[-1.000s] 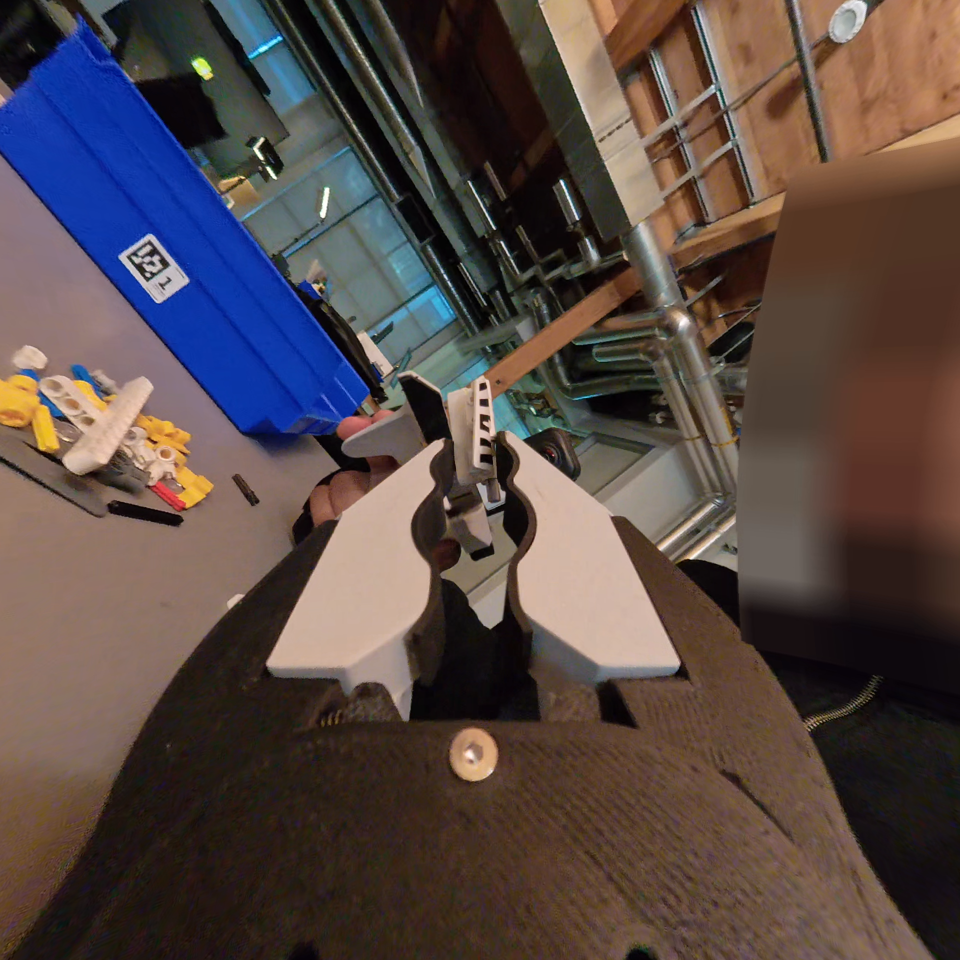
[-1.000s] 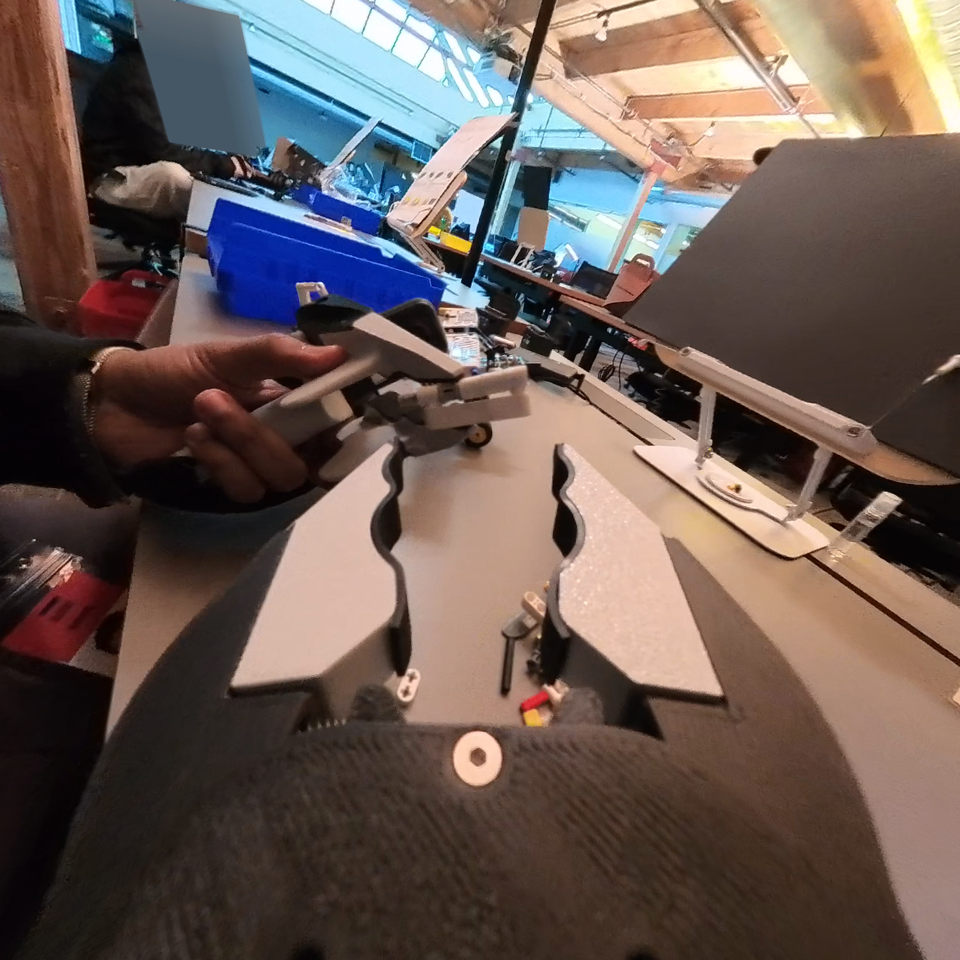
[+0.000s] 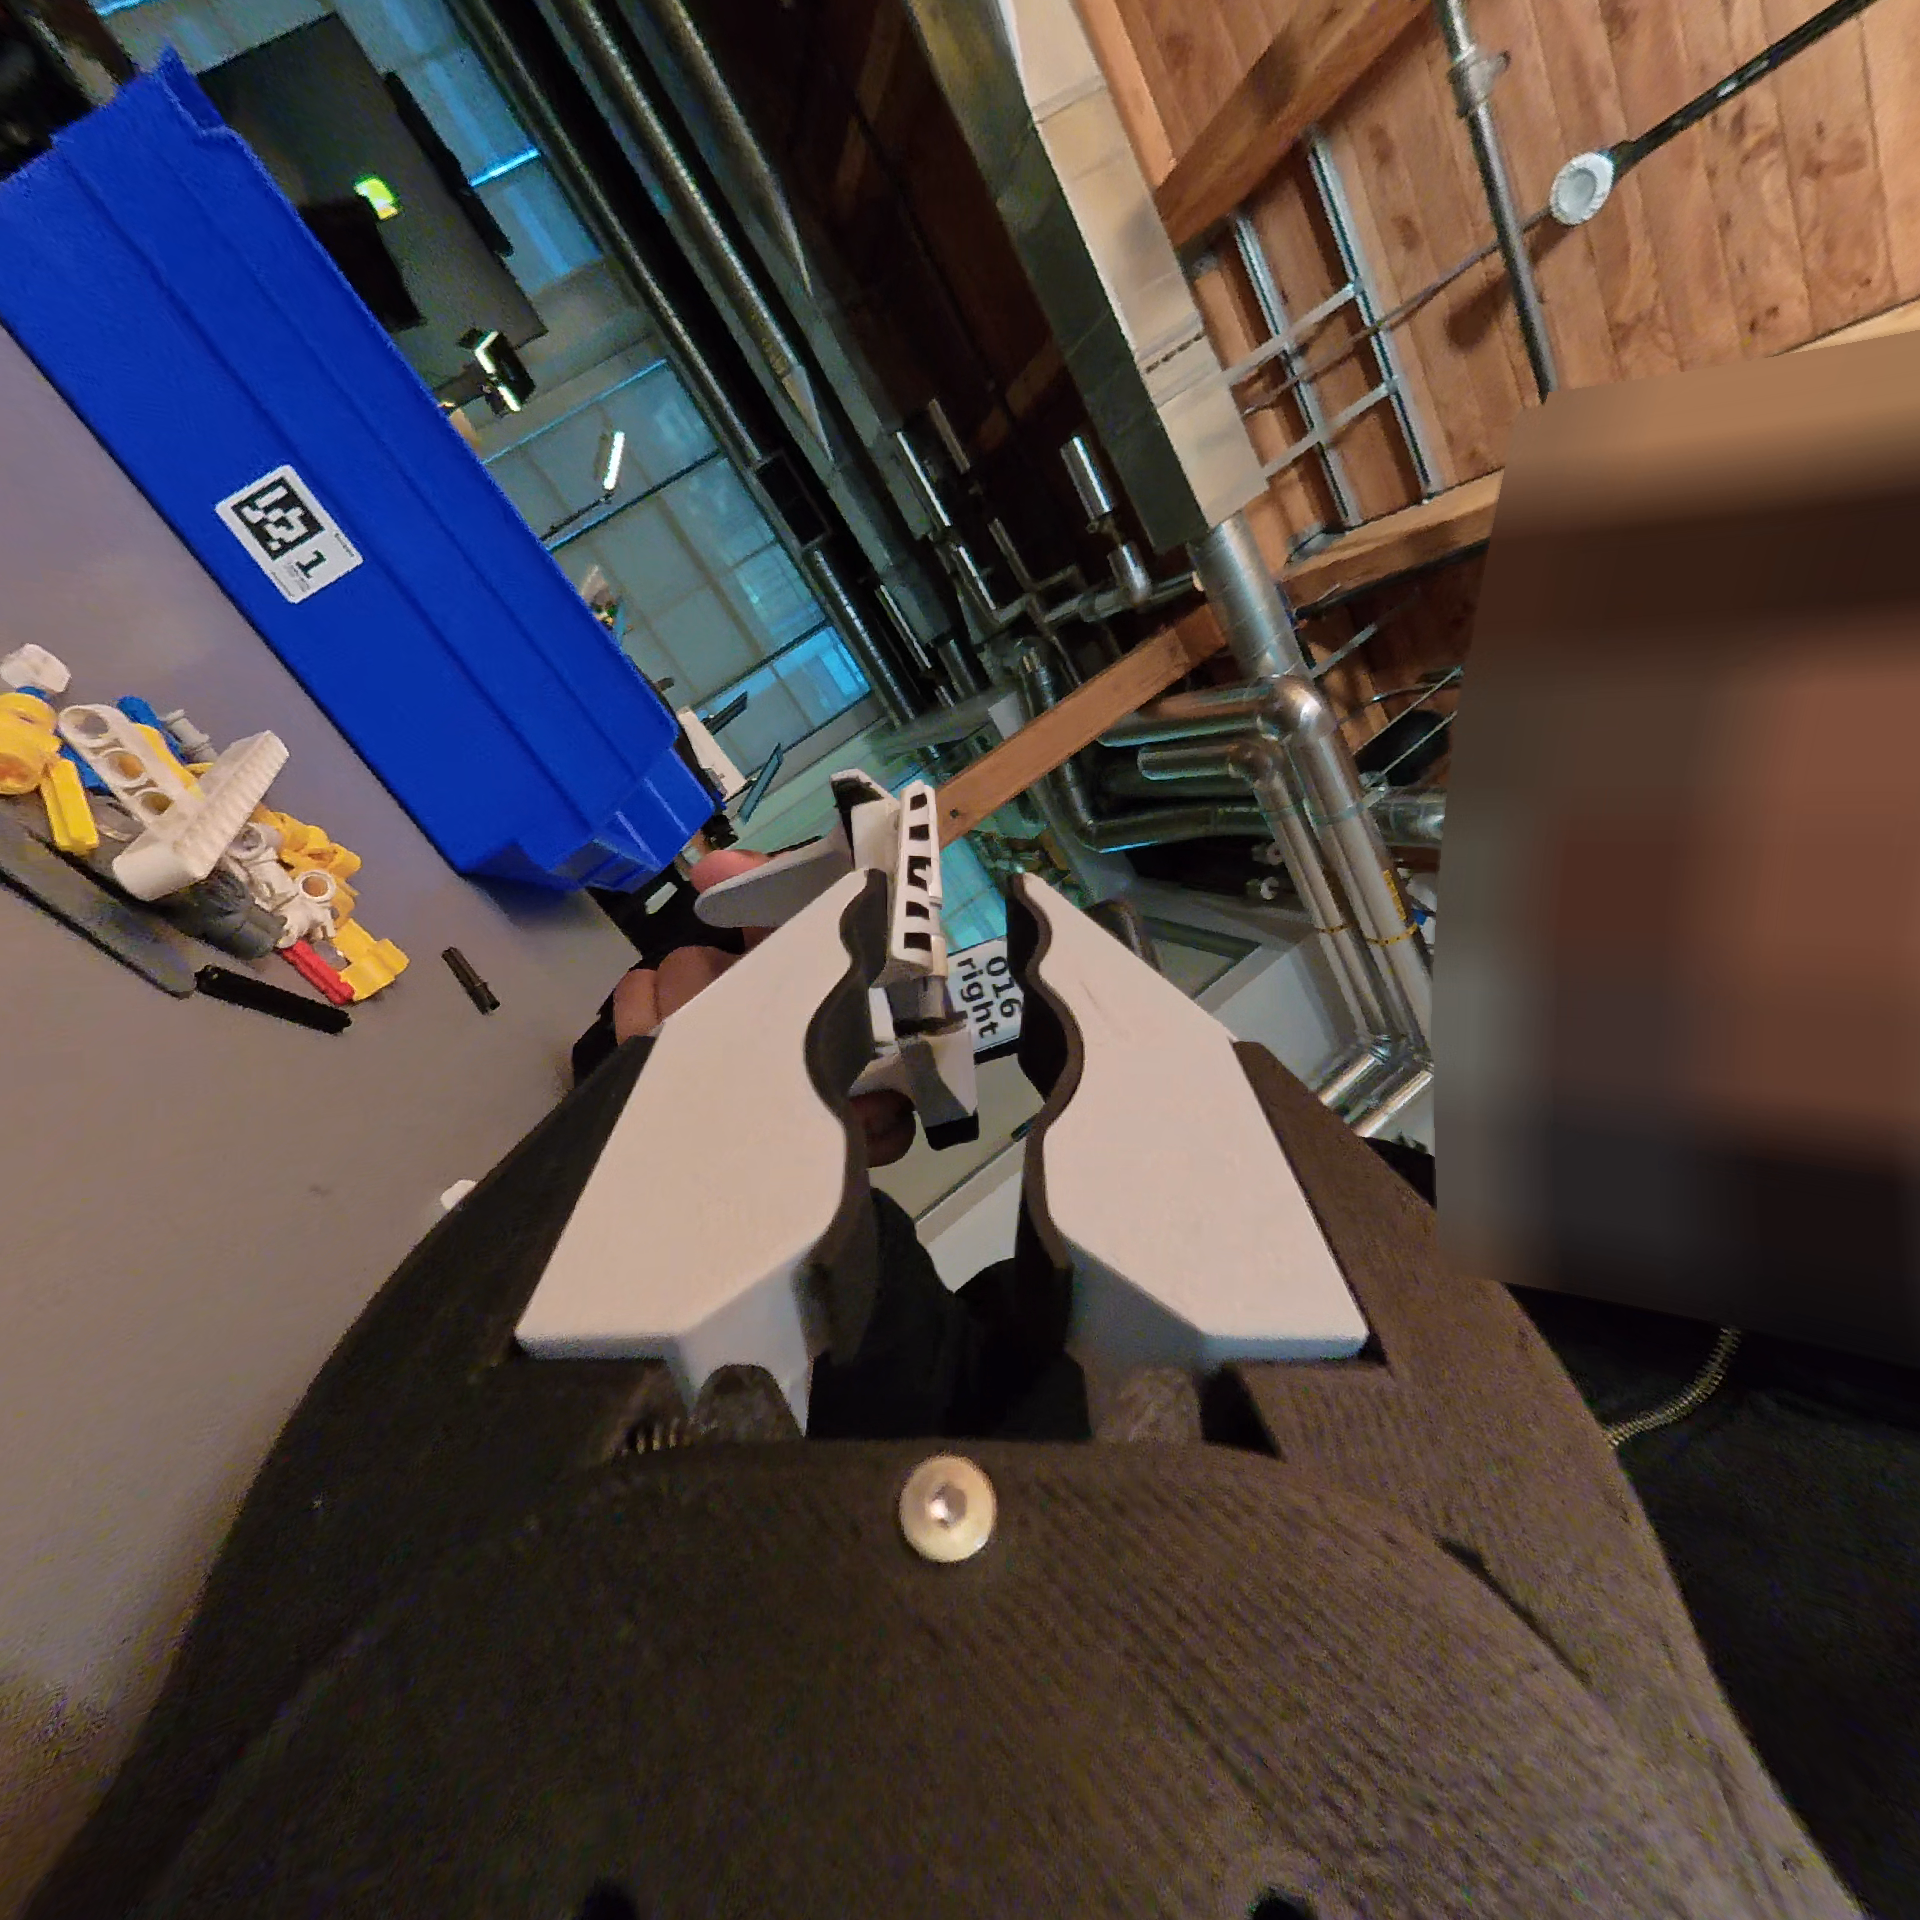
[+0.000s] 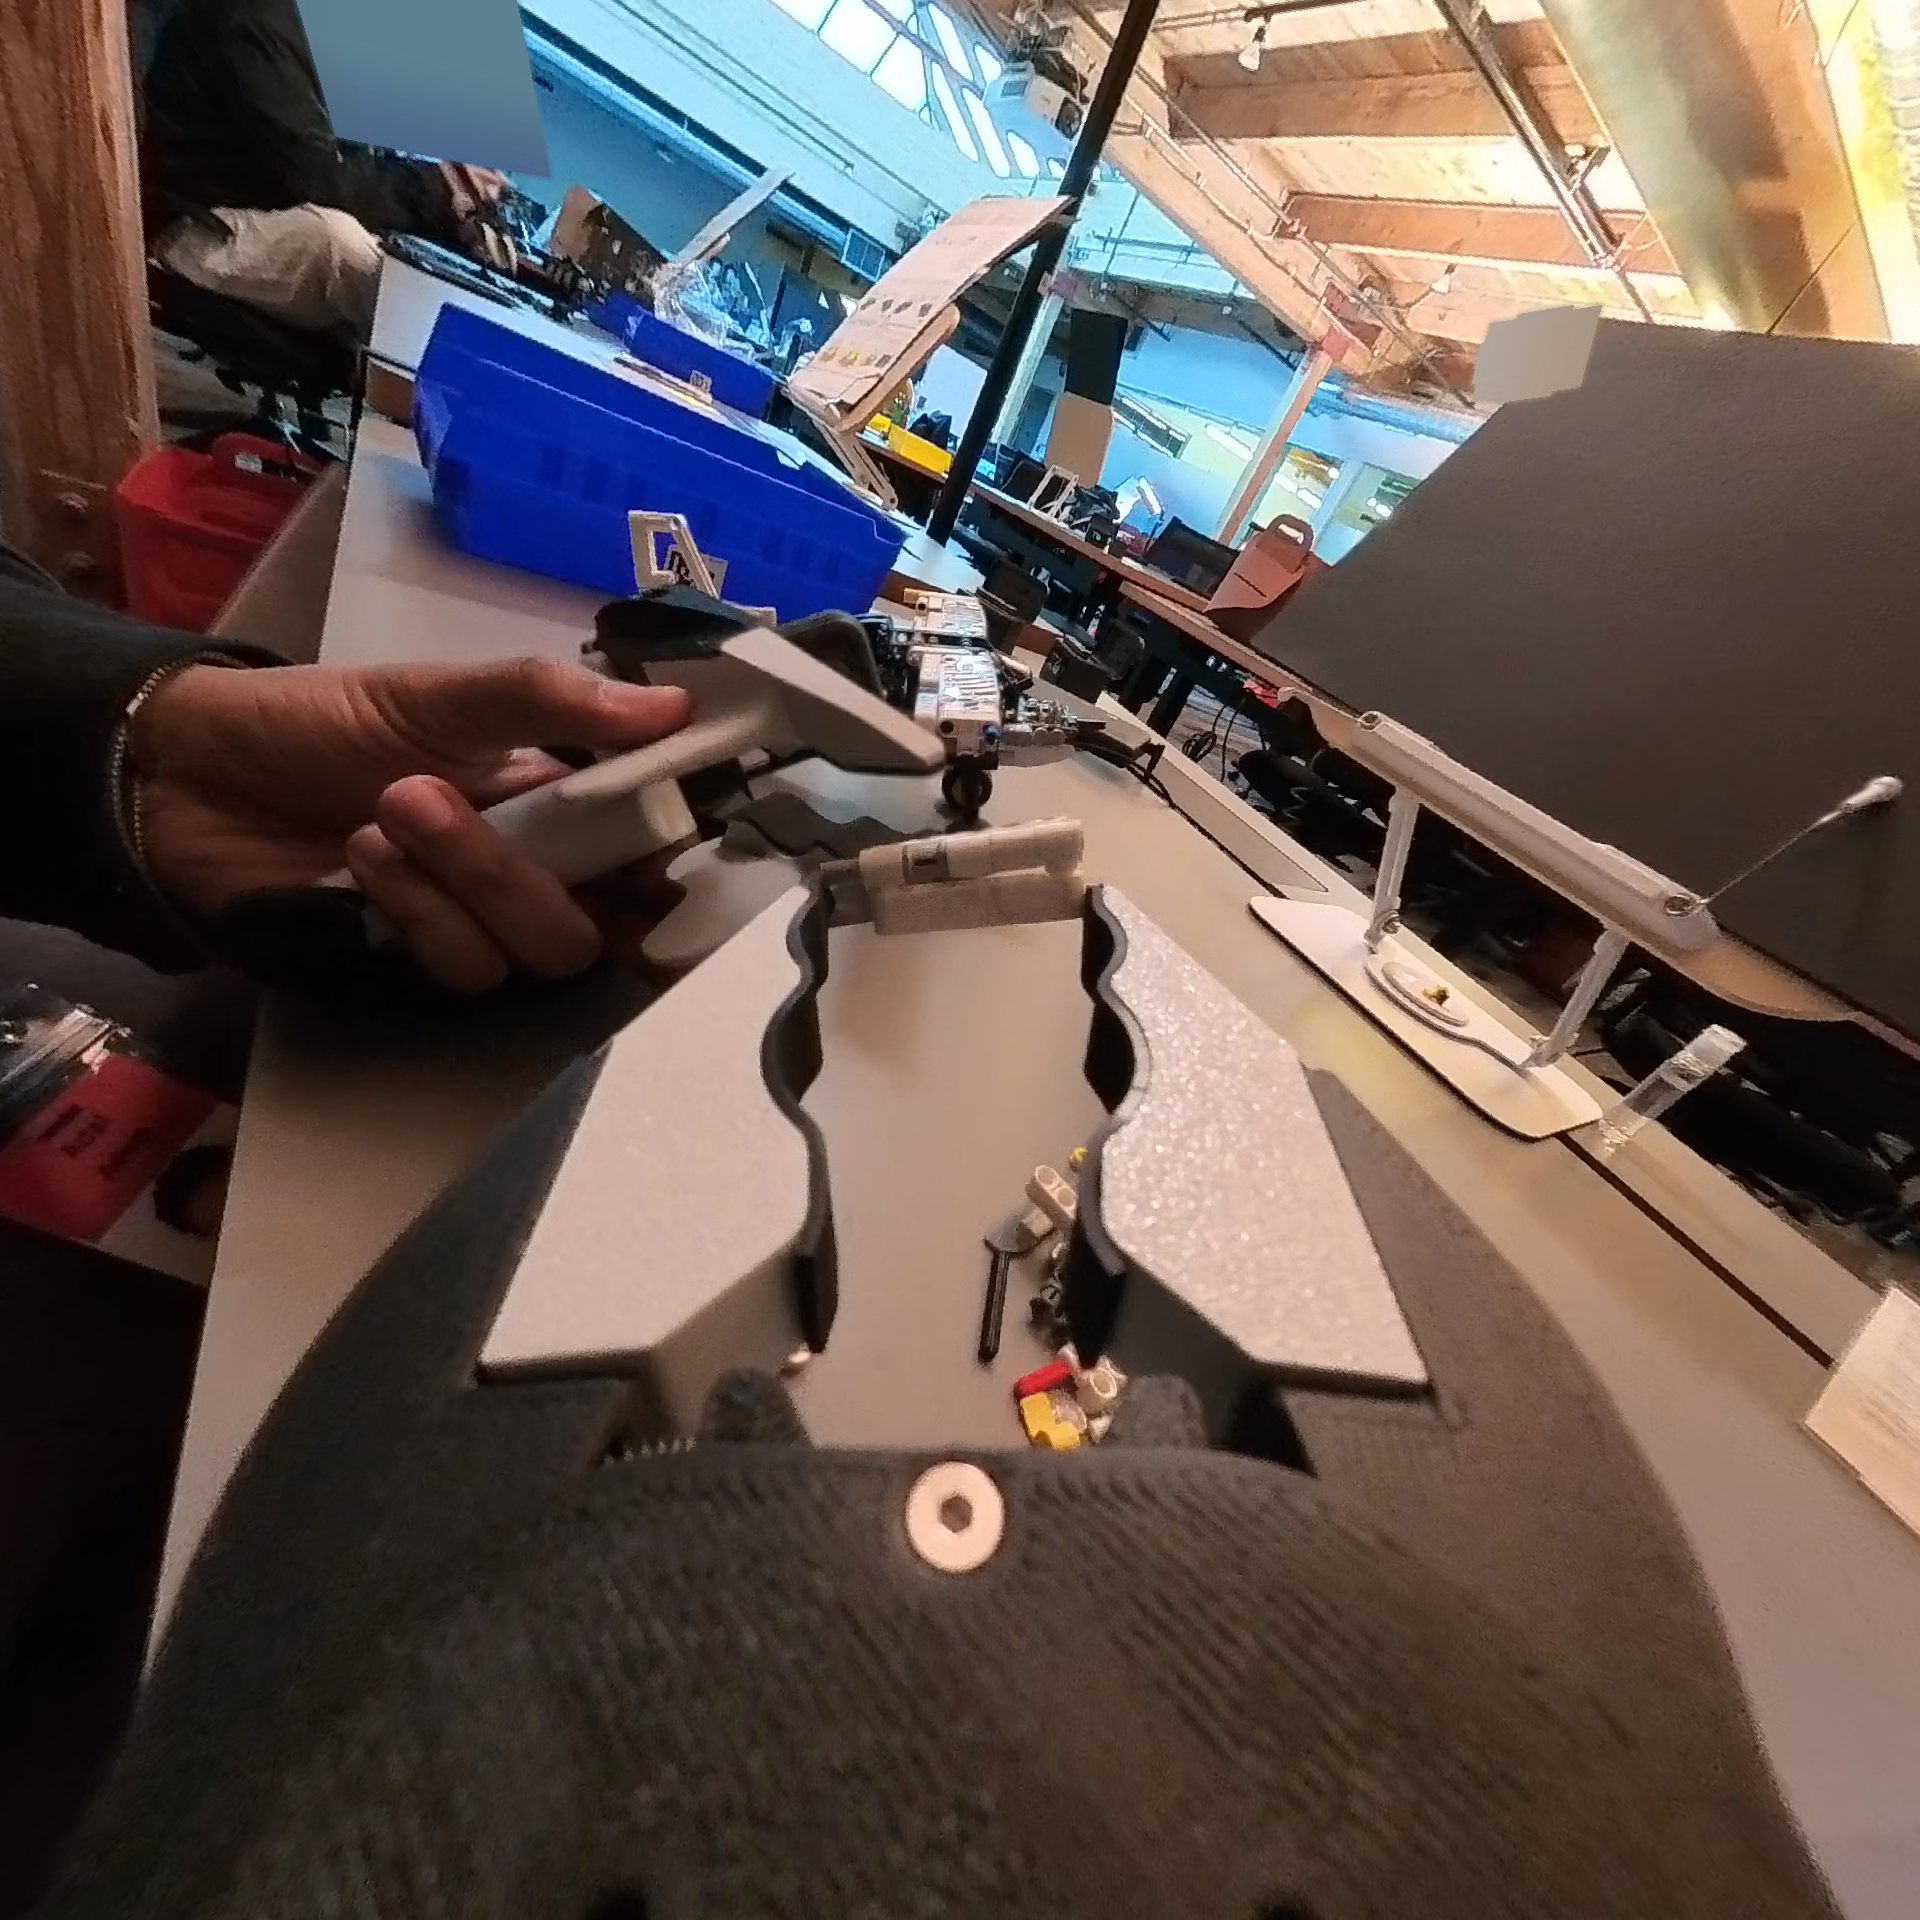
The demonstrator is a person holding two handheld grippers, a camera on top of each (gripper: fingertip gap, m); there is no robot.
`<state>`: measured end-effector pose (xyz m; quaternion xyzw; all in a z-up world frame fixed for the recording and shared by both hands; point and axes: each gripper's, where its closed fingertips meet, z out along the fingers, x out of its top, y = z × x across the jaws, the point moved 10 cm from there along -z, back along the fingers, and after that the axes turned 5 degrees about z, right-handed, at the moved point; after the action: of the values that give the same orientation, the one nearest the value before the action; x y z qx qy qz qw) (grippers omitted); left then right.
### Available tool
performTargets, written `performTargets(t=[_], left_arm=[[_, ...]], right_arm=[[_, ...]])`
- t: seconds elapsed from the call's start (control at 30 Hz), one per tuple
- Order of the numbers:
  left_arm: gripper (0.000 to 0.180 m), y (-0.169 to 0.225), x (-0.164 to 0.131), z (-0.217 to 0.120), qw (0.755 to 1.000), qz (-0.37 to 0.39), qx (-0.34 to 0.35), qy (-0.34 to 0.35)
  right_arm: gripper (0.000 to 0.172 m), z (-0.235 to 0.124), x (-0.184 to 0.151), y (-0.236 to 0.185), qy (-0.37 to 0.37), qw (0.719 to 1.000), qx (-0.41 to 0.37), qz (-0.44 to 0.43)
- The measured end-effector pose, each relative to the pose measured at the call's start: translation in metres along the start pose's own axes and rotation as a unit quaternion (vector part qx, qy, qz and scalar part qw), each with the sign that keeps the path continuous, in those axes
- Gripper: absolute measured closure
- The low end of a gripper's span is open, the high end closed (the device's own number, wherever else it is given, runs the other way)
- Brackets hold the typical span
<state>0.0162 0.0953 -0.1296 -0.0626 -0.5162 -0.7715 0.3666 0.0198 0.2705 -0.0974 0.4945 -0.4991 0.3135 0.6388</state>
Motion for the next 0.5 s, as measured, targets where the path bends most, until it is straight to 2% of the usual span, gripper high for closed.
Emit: performTargets(t=[0.1,0.5], left_arm=[[0.176,-0.0016,-0.0009,0.0012,1.000,0.002,0.027,-0.008],[0.178,0.0014,-0.0005,-0.0006,0.997,0.040,0.065,0.003]], right_arm=[[0.124,0.0006,-0.0006,-0.0007,-0.005,1.000,0.002,-0.003],[0.125,0.0000,-0.0002,0.0004,-0.012,1.000,-0.003,-0.004]])
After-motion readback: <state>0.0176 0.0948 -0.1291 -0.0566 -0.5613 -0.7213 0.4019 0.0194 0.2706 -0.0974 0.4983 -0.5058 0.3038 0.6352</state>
